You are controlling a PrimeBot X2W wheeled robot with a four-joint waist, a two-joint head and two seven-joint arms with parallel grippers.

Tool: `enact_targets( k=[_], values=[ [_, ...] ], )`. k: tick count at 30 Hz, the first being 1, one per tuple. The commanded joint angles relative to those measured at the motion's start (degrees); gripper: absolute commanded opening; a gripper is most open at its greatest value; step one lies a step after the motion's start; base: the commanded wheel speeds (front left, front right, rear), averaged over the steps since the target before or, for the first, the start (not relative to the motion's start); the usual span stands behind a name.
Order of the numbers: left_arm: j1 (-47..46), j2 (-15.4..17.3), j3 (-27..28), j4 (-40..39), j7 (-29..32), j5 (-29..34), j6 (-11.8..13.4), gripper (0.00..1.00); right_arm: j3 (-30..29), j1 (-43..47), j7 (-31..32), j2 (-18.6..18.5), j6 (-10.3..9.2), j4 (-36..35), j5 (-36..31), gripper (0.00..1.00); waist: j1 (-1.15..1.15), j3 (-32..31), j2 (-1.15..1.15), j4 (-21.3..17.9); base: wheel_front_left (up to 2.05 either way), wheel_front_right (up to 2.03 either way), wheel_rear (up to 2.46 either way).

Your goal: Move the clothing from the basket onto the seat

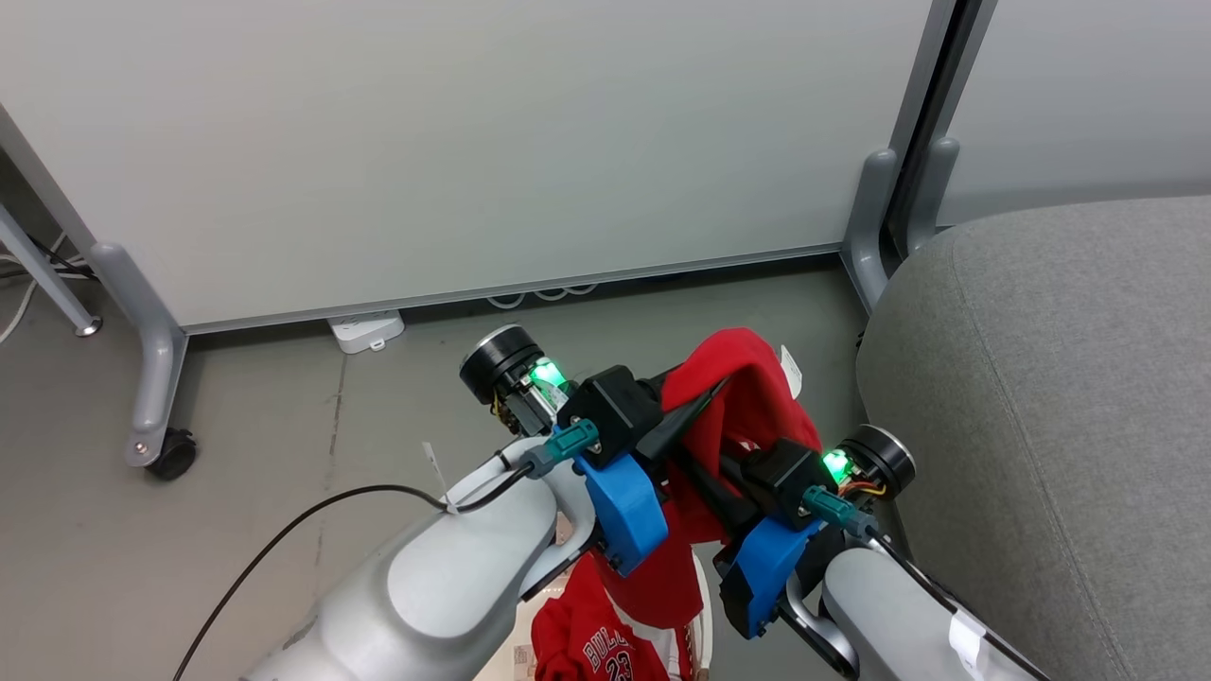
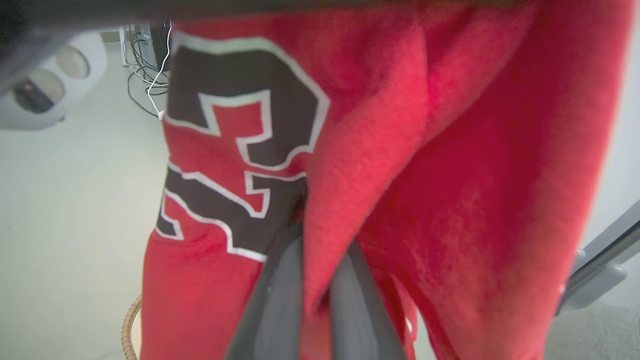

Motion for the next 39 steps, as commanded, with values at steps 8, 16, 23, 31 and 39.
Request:
enact_targets(
  k=[8, 16, 23, 31, 39],
  values=[
    [-0.38, 0.38, 0.39, -0.12, -0.21, 0.19, -0.18, 0.0, 0.4, -0.35, -0.02, 0.35, -0.04, 0.29, 0.7, 0.0, 0.0, 0.03, 0.0, -0.1, 0.0, 0.0, 0.0],
    [-0.44, 0.47, 0.42, 0.05, -0.22, 0.25, -0.21, 0.0, 0.57, -0.33, -0.02, 0.36, -0.04, 0.14, 1.0, 0.0, 0.0, 0.0, 0.0, -0.19, 0.0, 0.0, 0.0],
    [-0.26, 0.49, 0.56, 0.78, -0.21, -0.11, -0.22, 1.0, 0.72, 0.08, -0.02, 0.44, -0.04, 0.07, 1.42, 0.0, 0.0, -0.24, 0.0, -0.42, 0.0, 0.0, 0.0],
    [-0.27, 0.35, 1.01, 0.91, -0.21, 0.47, -0.18, 1.0, 0.58, 0.26, -0.02, 0.02, -0.04, -0.15, 1.82, 0.0, 0.0, -0.07, 0.0, -0.62, 0.0, 0.0, 0.0],
    [0.09, 0.68, 1.42, 0.67, -0.2, 0.95, 0.03, 1.0, -0.9, 0.72, -0.02, -0.08, -0.04, -0.68, 1.76, 0.0, 0.0, 0.66, 0.0, -1.96, 0.0, 0.0, 0.0]
  ],
)
